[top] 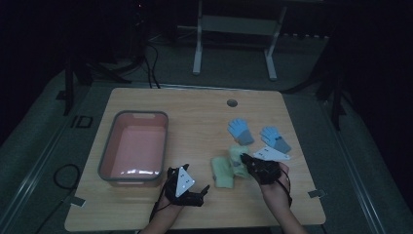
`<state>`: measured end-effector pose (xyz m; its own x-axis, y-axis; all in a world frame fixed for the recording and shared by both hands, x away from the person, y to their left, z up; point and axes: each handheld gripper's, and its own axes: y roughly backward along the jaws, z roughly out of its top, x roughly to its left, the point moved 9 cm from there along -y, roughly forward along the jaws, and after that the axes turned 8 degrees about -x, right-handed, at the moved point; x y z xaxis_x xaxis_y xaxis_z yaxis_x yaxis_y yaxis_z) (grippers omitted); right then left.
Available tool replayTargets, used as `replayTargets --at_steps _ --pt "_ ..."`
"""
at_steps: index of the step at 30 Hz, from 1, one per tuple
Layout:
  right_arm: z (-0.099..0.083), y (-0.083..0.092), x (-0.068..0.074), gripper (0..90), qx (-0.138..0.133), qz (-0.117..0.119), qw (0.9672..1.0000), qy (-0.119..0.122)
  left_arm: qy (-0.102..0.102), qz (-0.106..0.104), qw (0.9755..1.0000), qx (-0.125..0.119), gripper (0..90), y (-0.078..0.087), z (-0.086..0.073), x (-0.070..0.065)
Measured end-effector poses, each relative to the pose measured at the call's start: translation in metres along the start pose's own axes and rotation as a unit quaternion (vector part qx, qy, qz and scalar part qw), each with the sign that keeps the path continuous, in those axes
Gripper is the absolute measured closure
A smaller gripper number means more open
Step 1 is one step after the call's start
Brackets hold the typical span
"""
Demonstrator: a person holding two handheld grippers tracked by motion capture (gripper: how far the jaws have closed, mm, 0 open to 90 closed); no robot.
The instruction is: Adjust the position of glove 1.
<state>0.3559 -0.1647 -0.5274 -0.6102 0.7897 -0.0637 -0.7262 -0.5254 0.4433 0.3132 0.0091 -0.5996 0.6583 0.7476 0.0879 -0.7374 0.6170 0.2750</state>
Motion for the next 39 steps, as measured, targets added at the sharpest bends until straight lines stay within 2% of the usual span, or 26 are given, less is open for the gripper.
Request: replayTargets --at_steps 3,14,18,28,31,37,39 --pt "0.001 -0.007 0.015 86.3 0.002 0.011 0.9999 0.009 0.001 0.0 1.0 0.0 1.9 0.0 0.0 0.0" --pt "-0.007 -0.02 0.042 86.3 0.015 0.023 0.9995 0.013 -0.001 -0.001 1.0 0.0 1.9 0.0 0.0 0.0" --pt "-0.011 -0.023 0.043 86.3 0.021 0.017 0.9994 0.023 -0.001 -0.001 1.0 -0.001 1.9 0.0 0.0 0.0" --pt "-0.026 -0.033 0.042 86.3 0.037 0.009 0.9992 0.016 -0.003 -0.001 1.0 0.001 1.9 0.0 0.0 -0.001" --pt "-0.032 -0.036 0.042 86.2 0.043 0.014 0.999 0.006 -0.001 -0.003 1.0 0.001 1.9 0.0 0.0 -0.001" --pt "-0.043 -0.043 0.043 85.5 0.057 0.016 0.9981 0.016 -0.003 -0.002 1.0 0.002 1.9 0.0 0.0 -0.001" --pt "-0.048 -0.045 0.043 85.2 0.063 0.022 0.9977 0.01 -0.003 -0.004 1.0 0.004 1.9 0.0 0.0 -0.001"
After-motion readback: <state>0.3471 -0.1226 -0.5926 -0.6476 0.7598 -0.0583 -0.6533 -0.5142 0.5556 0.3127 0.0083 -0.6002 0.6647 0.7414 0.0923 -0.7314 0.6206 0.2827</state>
